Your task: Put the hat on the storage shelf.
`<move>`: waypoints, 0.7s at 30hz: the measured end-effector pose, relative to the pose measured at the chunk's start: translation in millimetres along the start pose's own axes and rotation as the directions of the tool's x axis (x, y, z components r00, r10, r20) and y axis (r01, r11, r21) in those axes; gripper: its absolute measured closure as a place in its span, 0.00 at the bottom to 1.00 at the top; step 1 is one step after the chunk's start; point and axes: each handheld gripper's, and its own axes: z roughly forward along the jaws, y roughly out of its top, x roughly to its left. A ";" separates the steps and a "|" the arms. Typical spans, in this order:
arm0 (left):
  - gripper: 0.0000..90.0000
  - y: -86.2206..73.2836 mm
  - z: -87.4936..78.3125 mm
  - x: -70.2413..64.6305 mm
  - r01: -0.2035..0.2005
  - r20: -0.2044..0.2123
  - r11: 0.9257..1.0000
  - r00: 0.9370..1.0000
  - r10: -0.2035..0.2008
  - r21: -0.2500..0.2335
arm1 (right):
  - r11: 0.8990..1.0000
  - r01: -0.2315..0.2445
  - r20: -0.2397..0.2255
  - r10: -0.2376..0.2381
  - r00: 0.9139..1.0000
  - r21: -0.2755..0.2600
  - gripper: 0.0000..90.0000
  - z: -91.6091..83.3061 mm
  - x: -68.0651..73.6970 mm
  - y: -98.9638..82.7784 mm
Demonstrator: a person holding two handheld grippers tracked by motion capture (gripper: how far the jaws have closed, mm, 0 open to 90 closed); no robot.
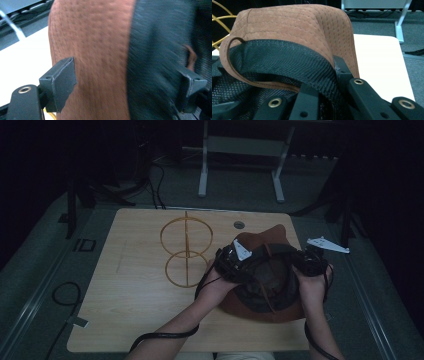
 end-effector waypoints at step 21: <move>0.97 11.6 -0.5 2.3 -0.060 -0.101 0.998 0.993 0.058 -0.018 | 0.999 0.011 -0.046 -0.012 0.999 -0.036 0.93 -15.9 12.8 -3.5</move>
